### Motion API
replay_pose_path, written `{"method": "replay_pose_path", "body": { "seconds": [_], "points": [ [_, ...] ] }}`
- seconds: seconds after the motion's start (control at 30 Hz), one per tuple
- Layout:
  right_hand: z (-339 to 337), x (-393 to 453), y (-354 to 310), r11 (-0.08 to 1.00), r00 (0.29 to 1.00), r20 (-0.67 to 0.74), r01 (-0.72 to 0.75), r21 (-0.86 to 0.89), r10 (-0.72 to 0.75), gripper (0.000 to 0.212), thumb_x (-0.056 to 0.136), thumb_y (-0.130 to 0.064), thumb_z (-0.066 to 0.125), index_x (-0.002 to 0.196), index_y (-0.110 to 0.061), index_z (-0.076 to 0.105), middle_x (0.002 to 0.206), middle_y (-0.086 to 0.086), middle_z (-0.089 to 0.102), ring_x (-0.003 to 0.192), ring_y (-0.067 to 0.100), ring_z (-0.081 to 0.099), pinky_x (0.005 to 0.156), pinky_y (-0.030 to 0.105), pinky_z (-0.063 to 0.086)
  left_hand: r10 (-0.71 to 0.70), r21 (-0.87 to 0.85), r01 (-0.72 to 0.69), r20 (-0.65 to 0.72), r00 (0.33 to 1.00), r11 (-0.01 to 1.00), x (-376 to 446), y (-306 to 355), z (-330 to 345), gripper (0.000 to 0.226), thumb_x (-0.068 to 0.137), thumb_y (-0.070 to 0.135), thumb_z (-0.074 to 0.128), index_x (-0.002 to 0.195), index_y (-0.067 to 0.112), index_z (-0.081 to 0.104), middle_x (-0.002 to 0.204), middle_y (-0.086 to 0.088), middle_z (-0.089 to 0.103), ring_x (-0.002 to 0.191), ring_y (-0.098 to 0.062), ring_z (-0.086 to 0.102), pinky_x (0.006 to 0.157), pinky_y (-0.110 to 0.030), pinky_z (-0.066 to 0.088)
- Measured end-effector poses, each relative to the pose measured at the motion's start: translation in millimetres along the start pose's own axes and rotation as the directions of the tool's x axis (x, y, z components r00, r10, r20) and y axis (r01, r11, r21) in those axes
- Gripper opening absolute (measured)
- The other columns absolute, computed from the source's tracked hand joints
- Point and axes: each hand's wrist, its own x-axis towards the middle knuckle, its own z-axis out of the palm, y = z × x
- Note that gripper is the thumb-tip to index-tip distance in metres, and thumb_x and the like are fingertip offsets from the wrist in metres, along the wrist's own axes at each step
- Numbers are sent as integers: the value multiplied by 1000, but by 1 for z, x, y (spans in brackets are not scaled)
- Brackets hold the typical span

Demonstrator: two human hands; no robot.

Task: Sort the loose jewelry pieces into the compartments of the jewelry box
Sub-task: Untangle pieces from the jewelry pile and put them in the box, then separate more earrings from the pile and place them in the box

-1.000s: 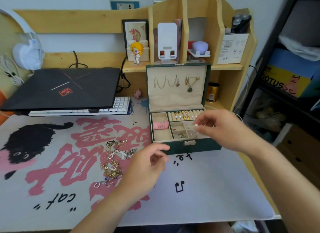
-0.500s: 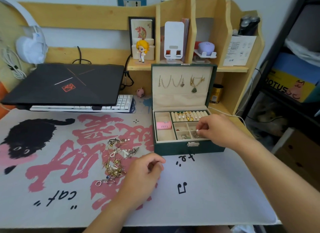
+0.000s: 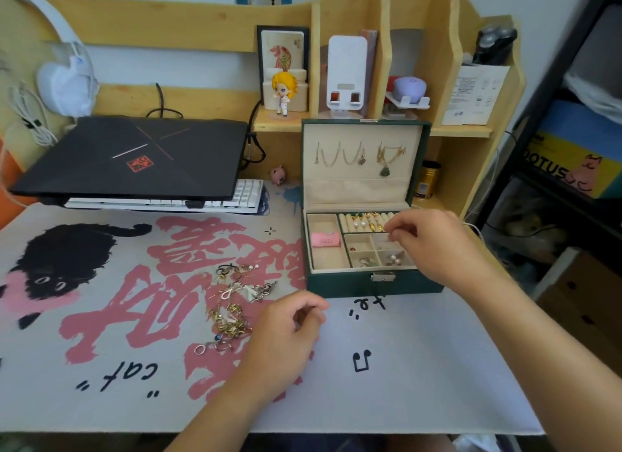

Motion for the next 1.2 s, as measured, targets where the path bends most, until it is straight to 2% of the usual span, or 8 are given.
{"method": "replay_pose_path", "body": {
  "seconds": [0.17,0.37,0.5,0.6,0.7,0.87,1.0,1.2],
  "points": [
    [32,-39,-74,944,972,-64,235,234,-226,22,98,-14,59,104,-30,72,94,-25,63,92,-7,60,77,6,42,112,-32,-127,-288,951,991,-16,4,-32,25,100,8,60,95,27,75,84,9,73,77,-16,69,69,-24,56],
    [120,-63,-113,846,900,25,399,355,-435,38,88,7,59,109,-23,71,100,-19,61,98,-5,55,89,9,38,-8,52,43,-553,833,998,-13,-37,-132,25,102,8,55,92,24,72,88,10,70,78,-5,64,69,-19,51],
    [158,-68,-111,913,923,59,366,182,-381,52,81,11,59,127,-13,66,125,1,62,118,19,49,107,33,44,-50,159,152,-513,857,976,-4,-59,-157,26,102,5,52,94,20,71,97,6,71,69,0,59,61,-12,48],
    [165,-69,-106,916,911,104,400,3,-399,66,73,12,64,137,-7,58,140,7,56,133,27,46,116,34,31,-15,324,146,-375,927,935,6,-76,-152,31,101,1,52,109,22,73,110,8,65,86,-7,61,81,-28,57],
    [167,-70,-107,911,910,129,406,-77,-394,70,70,9,66,138,-5,58,139,11,59,132,31,52,115,33,28,54,495,48,-190,980,867,25,-79,-144,38,102,4,48,130,23,67,113,11,54,106,-12,49,94,-27,42],
    [164,-72,-107,937,932,110,349,0,-347,57,72,10,68,124,-13,67,124,0,62,117,21,57,105,25,41,40,547,33,-121,992,836,55,-86,-143,45,101,-3,46,140,17,60,124,0,56,123,-21,47,107,-38,42],
    [162,-70,-107,950,948,72,307,56,-310,63,73,15,60,130,-11,63,132,3,58,123,25,53,108,24,33,-22,514,90,-137,990,853,55,-91,-146,65,89,-15,45,139,23,62,138,-1,54,136,-24,42,116,-46,39],
    [158,-5,-134,971,979,103,157,181,-177,53,89,12,45,133,-13,58,129,6,55,122,24,52,105,29,41,-16,396,122,-260,966,910,54,-86,-150,58,89,-17,40,127,15,70,124,-3,64,114,-14,56,105,-39,48]
  ]
}}
